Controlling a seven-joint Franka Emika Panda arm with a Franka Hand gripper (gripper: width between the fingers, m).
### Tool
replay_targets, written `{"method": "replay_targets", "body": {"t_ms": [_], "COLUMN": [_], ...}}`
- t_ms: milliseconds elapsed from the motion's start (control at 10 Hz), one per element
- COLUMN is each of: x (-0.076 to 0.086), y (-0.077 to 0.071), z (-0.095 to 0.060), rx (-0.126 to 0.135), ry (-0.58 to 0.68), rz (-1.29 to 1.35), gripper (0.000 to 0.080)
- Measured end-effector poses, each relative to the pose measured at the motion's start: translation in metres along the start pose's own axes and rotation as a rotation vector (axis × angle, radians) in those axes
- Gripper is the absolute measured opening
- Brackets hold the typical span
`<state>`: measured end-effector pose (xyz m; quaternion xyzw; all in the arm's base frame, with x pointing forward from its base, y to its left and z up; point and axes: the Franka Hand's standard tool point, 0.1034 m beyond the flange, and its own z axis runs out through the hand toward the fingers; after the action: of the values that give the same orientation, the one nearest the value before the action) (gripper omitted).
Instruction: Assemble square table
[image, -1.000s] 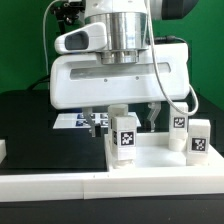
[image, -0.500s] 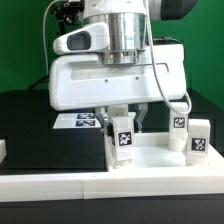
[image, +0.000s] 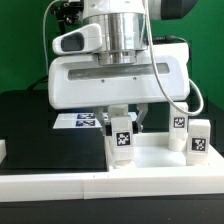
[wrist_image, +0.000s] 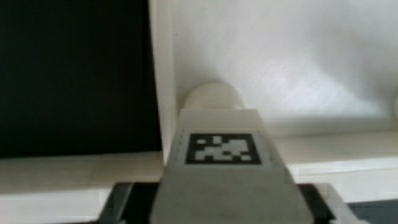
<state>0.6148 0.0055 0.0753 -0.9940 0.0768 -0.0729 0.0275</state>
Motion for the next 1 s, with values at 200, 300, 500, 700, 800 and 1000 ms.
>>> {"method": "replay_targets", "body": {"t_ms": [200,300,500,700,800,1000], "x": [0.0004,-0.0001,-0.0012,-0.0012,-0.0012,-0.0014], "y": [0.0004,0.0011,0.0004,0.0008,0.0013,0.0010], "z": [-0.0004,0.0006,0.0020,0.0022,0.0021,0.0021], "rx": [0.001,0.012,0.013,0.023,0.028,0.032], "ry": [0.003,0.005,0.002,0.001,-0.002,-0.007], "rz": [0.240,0.321,0.563,0.783,0.846,0.913], "gripper": [0.0290,0.0290,0.0290,0.0290,0.0290,0.0300]}}
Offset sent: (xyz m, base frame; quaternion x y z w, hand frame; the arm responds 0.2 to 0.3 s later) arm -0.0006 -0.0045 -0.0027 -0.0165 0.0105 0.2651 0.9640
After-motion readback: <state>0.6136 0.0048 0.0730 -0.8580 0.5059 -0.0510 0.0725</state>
